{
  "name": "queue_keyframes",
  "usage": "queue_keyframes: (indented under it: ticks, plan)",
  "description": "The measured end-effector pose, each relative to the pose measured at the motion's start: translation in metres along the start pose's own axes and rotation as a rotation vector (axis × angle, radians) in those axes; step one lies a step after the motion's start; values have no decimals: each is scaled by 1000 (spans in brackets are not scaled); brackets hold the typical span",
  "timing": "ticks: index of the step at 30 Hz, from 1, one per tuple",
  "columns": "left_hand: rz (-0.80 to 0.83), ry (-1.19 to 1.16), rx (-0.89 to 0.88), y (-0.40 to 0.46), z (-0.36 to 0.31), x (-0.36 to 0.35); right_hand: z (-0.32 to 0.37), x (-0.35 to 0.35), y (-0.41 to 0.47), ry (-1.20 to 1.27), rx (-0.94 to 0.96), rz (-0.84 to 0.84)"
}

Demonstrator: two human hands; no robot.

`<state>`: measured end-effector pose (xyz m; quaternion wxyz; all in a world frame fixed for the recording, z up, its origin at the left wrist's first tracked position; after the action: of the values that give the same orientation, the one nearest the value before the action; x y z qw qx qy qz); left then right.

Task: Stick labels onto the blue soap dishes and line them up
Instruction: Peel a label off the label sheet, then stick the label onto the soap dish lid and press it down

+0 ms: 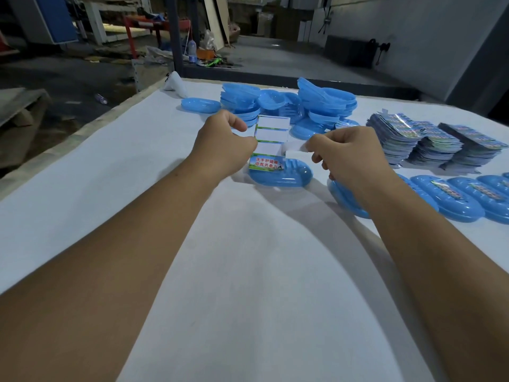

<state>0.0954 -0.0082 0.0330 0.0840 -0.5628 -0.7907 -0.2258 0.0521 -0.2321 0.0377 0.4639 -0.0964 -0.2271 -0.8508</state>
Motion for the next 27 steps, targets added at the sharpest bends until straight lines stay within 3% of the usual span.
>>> queue_keyframes:
  ticks: [9,16,21,24,27]
  plan:
    - [-92,210,-47,11,10,15,-5,6,3,-31,-43,-41]
    - [-143,792,-178,16,9,33,-7,2,3,-40,-42,-20]
    - [-84,1017,-224,17,11,28,-6,-1,3,-61,-10,-8]
    - [-128,945,-263,16,7,26,-5,-2,3,-82,27,-16]
    - [-83,506,-242,8,-2,17,-1,-3,1,-116,92,-30]
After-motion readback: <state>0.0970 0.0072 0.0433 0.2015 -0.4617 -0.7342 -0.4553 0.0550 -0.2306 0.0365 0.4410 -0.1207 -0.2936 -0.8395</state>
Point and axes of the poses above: each hand's wrist, its own y-axis towards the middle knuckle, its own x-axis out of the back of the hand, z = x × y, the point moved 8 cm from there along y, towards the middle knuckle, and after that the axes turned 11 degrees about -z, right-handed, at the moved point
